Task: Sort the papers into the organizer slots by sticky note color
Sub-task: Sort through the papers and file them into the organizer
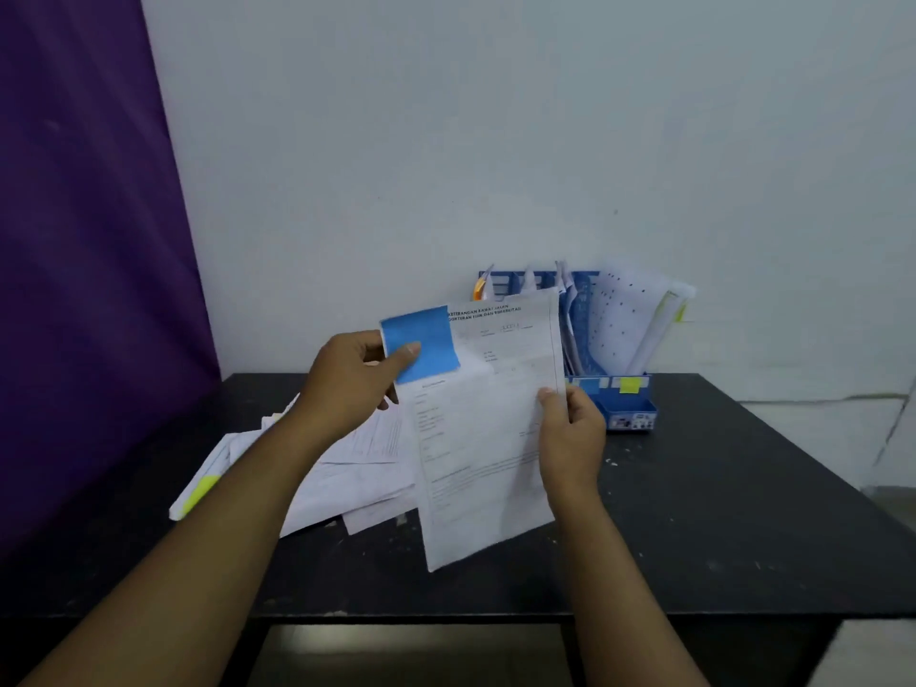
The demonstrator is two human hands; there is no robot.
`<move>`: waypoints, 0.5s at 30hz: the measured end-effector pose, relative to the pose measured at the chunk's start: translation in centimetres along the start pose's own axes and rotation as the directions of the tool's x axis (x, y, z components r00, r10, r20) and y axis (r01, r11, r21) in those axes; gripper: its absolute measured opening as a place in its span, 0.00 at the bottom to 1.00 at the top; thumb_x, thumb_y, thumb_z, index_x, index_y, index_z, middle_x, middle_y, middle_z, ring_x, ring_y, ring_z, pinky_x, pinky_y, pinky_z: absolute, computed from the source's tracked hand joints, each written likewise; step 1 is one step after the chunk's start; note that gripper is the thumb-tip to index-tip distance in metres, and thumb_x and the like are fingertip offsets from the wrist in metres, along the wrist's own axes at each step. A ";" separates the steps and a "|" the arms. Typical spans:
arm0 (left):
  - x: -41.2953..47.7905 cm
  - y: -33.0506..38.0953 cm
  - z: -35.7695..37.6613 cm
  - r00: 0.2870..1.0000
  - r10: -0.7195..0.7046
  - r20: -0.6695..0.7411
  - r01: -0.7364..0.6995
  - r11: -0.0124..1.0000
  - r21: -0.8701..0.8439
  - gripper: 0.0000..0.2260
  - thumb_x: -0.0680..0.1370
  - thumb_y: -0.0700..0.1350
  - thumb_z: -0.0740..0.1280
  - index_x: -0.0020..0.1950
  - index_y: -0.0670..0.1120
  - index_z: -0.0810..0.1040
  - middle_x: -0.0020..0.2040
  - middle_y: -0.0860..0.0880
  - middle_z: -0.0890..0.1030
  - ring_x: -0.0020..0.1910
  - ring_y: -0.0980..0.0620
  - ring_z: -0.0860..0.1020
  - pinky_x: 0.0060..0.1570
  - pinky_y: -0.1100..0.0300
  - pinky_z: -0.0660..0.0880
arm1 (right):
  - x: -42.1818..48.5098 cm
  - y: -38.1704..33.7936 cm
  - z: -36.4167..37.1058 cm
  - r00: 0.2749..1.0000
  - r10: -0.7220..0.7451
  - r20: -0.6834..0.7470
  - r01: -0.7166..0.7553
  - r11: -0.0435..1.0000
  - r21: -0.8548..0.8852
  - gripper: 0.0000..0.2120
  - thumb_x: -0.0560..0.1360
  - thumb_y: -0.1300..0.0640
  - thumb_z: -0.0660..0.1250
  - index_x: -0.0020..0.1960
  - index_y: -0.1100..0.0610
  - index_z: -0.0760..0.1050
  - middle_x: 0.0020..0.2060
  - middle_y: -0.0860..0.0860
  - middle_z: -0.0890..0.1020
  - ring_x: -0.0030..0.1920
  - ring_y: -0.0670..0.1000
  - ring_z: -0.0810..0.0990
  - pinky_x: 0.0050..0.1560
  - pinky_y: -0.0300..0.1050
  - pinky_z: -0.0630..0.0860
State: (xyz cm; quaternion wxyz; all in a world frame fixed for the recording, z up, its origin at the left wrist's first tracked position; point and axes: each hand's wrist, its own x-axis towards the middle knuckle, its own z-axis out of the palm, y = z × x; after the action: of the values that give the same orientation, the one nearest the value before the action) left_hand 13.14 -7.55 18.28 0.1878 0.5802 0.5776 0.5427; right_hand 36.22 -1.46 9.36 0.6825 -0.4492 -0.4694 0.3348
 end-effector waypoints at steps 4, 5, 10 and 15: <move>1.0 3.3 2.2 0.999 0.008 0.037 -0.009 1.000 0.001 0.09 0.82 0.49 0.73 0.54 0.44 0.87 0.37 0.50 0.88 0.29 0.54 0.84 0.26 0.66 0.75 | 1.4 0.2 -1.0 0.986 -0.114 -0.124 0.075 0.958 -0.278 0.15 0.79 0.49 0.70 0.66 0.45 0.77 0.61 0.46 0.79 0.63 0.49 0.76 0.59 0.48 0.75; 1.3 4.3 3.1 1.000 0.015 0.024 -0.014 1.000 -0.013 0.08 0.82 0.48 0.73 0.54 0.44 0.87 0.38 0.48 0.88 0.28 0.53 0.85 0.25 0.66 0.75 | 1.6 0.1 -1.4 0.972 -0.178 -0.156 0.109 0.922 -0.371 0.21 0.78 0.47 0.71 0.70 0.44 0.74 0.65 0.46 0.76 0.66 0.49 0.72 0.63 0.51 0.72; 3.7 7.9 8.3 0.987 0.124 -0.100 -0.123 0.992 0.013 0.05 0.81 0.52 0.73 0.50 0.51 0.84 0.37 0.52 0.87 0.28 0.55 0.84 0.28 0.65 0.76 | 0.6 -1.4 -3.2 0.935 -0.352 -0.034 0.298 0.835 -0.462 0.29 0.79 0.33 0.64 0.75 0.46 0.70 0.68 0.45 0.74 0.67 0.47 0.71 0.66 0.49 0.73; 5.6 10.1 13.0 0.976 0.133 -0.172 -0.140 0.990 -0.027 0.08 0.83 0.48 0.71 0.45 0.49 0.82 0.34 0.53 0.84 0.27 0.53 0.85 0.31 0.57 0.83 | 1.3 -0.5 -4.0 0.956 -0.257 0.140 0.281 0.671 -0.686 0.35 0.76 0.28 0.65 0.77 0.45 0.69 0.71 0.42 0.75 0.68 0.47 0.75 0.63 0.49 0.78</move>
State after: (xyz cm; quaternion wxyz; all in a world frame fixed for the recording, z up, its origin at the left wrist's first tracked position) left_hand 27.43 -0.04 24.74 0.1115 0.5663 0.5397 0.6128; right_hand 40.41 -1.73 9.67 0.4959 -0.5940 -0.6325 0.0352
